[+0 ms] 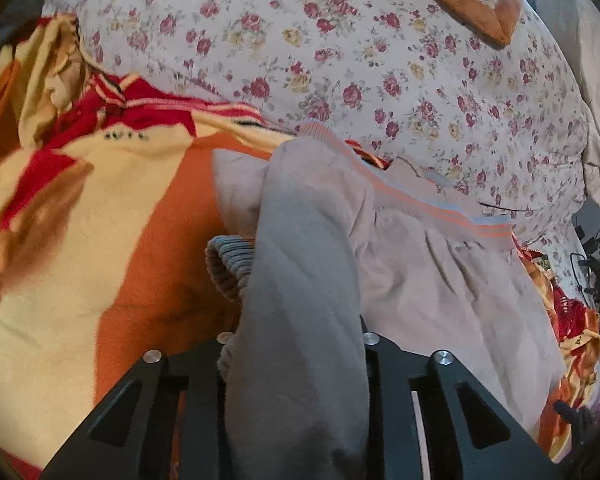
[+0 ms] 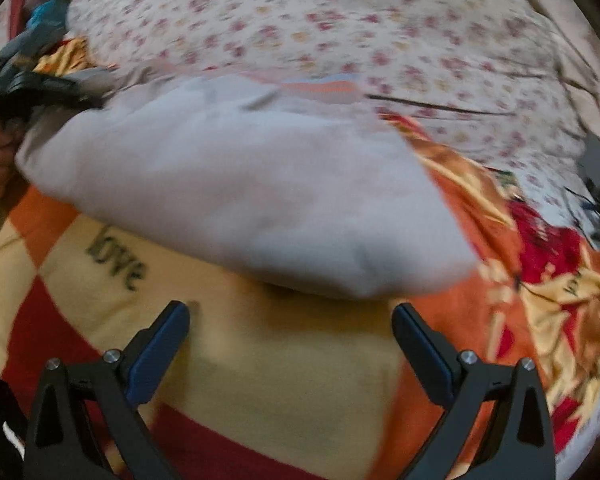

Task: Fold large clothes
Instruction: 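Grasp the folded jacket edge with the left gripper, then lift the folded jacket with the left gripper and carry it off the blanket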

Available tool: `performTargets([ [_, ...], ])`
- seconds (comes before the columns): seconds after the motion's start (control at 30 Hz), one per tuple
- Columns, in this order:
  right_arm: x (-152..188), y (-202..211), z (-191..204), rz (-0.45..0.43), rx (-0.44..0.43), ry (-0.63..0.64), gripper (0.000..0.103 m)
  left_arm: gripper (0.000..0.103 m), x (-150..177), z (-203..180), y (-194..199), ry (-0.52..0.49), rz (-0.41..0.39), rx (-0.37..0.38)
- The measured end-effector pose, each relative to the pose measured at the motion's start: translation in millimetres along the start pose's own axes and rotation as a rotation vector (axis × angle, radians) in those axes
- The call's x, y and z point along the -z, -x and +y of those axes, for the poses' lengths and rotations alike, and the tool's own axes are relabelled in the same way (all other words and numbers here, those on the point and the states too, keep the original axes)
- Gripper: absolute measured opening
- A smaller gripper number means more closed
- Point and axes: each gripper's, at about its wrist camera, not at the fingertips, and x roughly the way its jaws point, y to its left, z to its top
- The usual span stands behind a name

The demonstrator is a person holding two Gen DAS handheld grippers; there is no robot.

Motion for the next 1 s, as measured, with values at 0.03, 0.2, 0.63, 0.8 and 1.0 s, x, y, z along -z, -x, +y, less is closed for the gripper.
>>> performTargets([
  [0.03, 0.6, 2.9, -6.8, -0.005, 0.006, -0.023, 0.102, 0.009, -2.3, -0.2, 4.1, -0.001, -0.004, 0.001],
  [0.2, 1.9, 21.8, -35.9, -0.060, 0.013, -0.130, 0.102, 0.007, -12.7, 12.4, 35.7, -0.021, -0.009, -0.002],
  [0.63, 1.8, 41.3, -60.6, -0.117, 0.045, -0.236, 0.102, 0.007, -36.2, 7.7, 48.4, -0.181, 0.020, -0.180],
  [0.8, -3.9, 42.8, -65.6, -0.144, 0.048, -0.292, 0.102, 0.007, -36.2, -105.2, 39.3, -0.233, -0.012, -0.054],
  [1.0, 0.5, 43.9, -78.3, -0.148, 0.046, -0.342, 0.102, 0.007, -40.0, -196.1, -12.3, -0.214, 0.055, -0.017],
])
